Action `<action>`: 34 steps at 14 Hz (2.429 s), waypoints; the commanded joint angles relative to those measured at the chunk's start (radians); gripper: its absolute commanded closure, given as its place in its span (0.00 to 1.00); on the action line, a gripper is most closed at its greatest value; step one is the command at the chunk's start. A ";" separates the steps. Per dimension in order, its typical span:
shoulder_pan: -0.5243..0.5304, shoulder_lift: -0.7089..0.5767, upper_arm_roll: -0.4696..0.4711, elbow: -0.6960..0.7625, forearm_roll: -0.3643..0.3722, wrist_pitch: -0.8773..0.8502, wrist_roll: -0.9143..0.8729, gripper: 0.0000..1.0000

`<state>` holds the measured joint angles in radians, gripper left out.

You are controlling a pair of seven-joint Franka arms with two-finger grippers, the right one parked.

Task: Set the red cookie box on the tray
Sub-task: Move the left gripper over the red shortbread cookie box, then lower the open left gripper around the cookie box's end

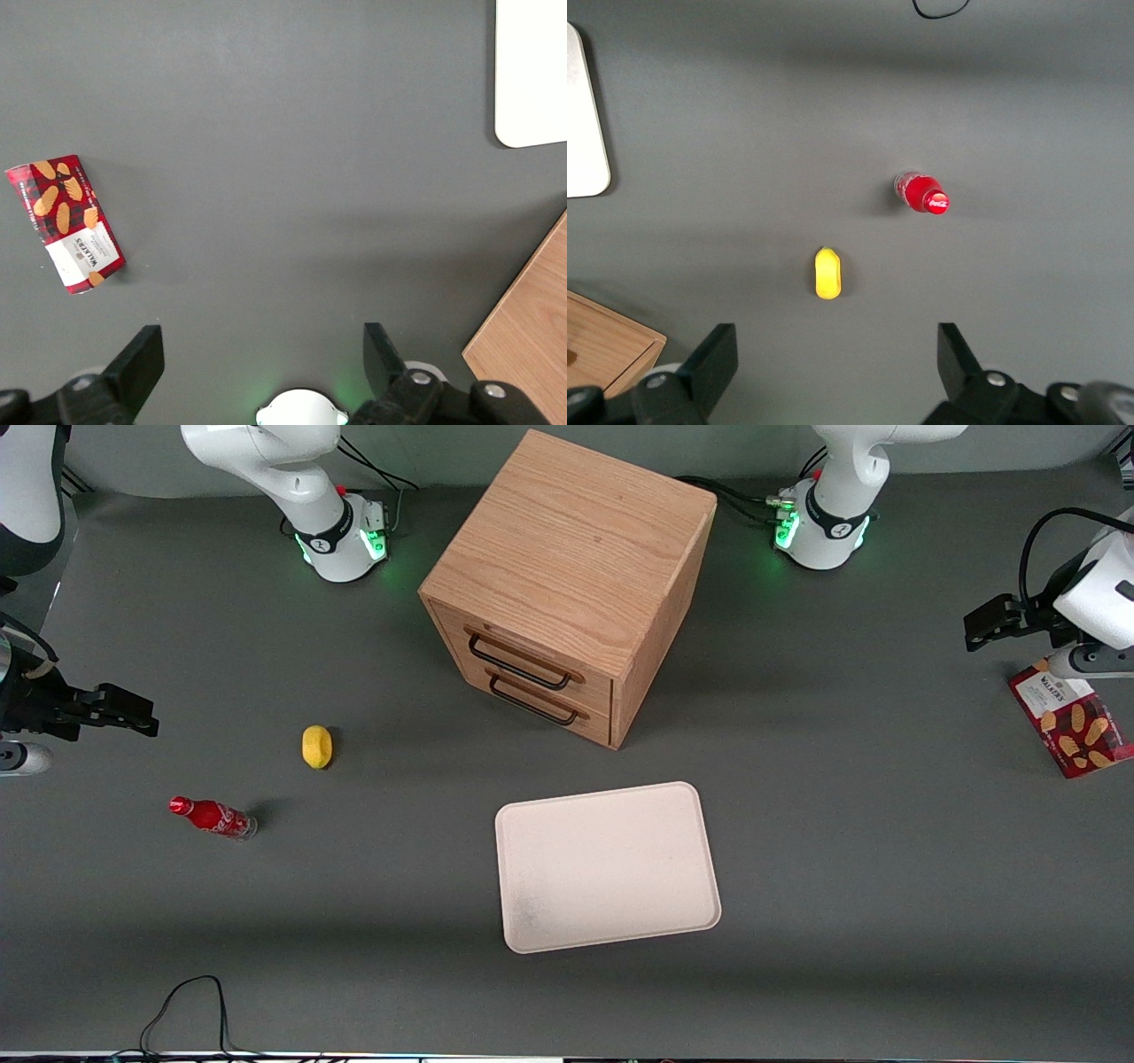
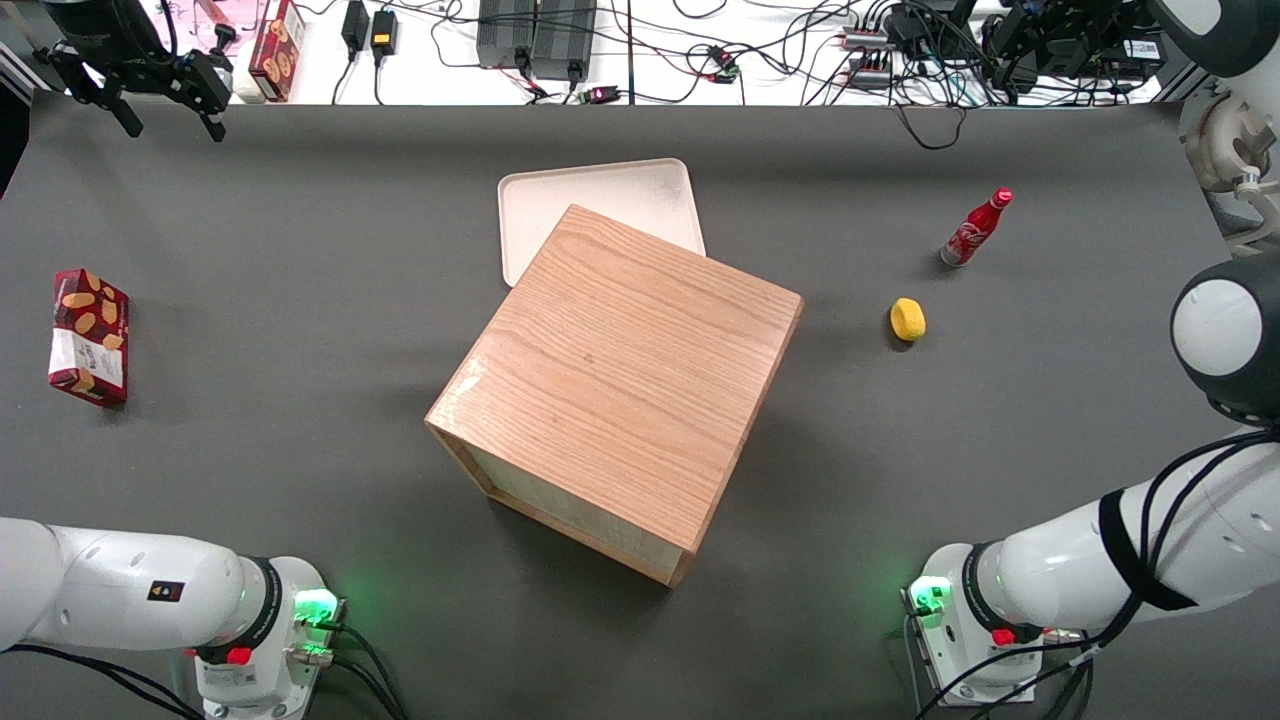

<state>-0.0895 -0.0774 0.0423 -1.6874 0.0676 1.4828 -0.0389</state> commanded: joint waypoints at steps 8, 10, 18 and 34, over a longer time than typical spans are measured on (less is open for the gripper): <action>-0.007 0.019 0.019 0.057 0.001 -0.059 0.002 0.00; -0.007 0.022 0.024 0.057 0.001 -0.053 0.011 0.00; 0.187 0.086 0.034 0.158 0.074 -0.036 0.110 0.00; 0.636 0.416 0.034 0.344 0.037 0.077 0.315 0.00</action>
<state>0.5300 0.3015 0.0856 -1.3756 0.1196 1.5648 0.2669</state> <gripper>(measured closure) 0.000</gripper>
